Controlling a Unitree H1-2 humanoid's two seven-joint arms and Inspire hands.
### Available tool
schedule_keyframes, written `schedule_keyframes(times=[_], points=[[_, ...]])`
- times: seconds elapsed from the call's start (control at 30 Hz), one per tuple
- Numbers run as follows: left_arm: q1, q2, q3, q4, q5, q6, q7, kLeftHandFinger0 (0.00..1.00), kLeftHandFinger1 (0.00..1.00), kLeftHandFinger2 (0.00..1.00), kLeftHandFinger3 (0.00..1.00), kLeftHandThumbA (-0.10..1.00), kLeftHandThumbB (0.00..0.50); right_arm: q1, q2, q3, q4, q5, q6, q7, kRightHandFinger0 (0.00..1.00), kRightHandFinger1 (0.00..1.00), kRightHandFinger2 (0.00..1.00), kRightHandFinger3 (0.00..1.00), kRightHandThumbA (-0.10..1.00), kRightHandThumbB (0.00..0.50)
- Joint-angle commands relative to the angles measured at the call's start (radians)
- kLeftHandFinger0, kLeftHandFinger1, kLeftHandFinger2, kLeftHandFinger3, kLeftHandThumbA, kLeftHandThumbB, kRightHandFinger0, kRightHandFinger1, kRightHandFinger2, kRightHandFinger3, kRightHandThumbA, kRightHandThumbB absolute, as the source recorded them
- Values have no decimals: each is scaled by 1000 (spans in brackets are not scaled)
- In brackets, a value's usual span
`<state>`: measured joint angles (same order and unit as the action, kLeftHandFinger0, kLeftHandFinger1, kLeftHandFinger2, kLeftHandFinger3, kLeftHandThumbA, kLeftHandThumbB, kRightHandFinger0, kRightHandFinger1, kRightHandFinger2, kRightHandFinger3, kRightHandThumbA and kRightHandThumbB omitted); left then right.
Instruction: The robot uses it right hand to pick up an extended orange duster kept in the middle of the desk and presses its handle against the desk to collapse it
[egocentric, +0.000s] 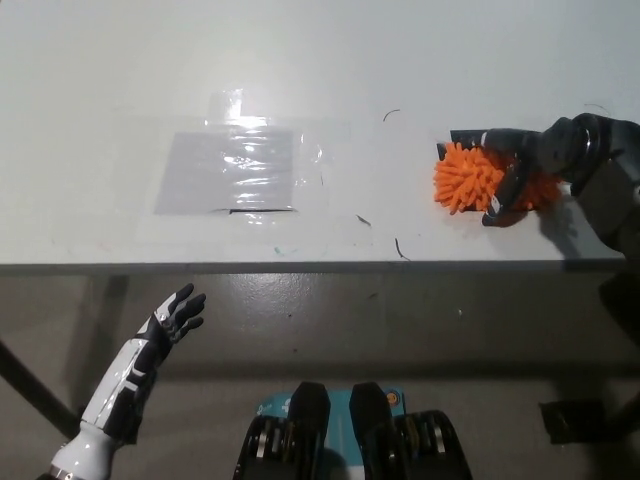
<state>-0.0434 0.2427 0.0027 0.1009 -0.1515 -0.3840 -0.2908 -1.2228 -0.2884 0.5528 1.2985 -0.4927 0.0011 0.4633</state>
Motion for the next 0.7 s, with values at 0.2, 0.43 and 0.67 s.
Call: schedule_keyframes(times=[0.2, 0.43, 0.67], points=[[-10, 21, 3, -29, -23, -18, -20, 1000, 1000, 1000, 1000, 1000, 292, -31, 37, -12, 74, -18, -93, -234, 953, 973, 982, 928, 576, 288], [-12, 22, 5, -34, -28, -6, -20, 1000, 1000, 1000, 1000, 1000, 280, 10, 29, -44, 51, -17, -246, -551, 76, 527, 911, 880, -100, 142], [-14, 21, 3, -32, -25, -2, -20, 1000, 1000, 1000, 1000, 1000, 295, 9, 22, -45, 60, -20, -274, -606, 195, 637, 957, 926, -100, 124]])
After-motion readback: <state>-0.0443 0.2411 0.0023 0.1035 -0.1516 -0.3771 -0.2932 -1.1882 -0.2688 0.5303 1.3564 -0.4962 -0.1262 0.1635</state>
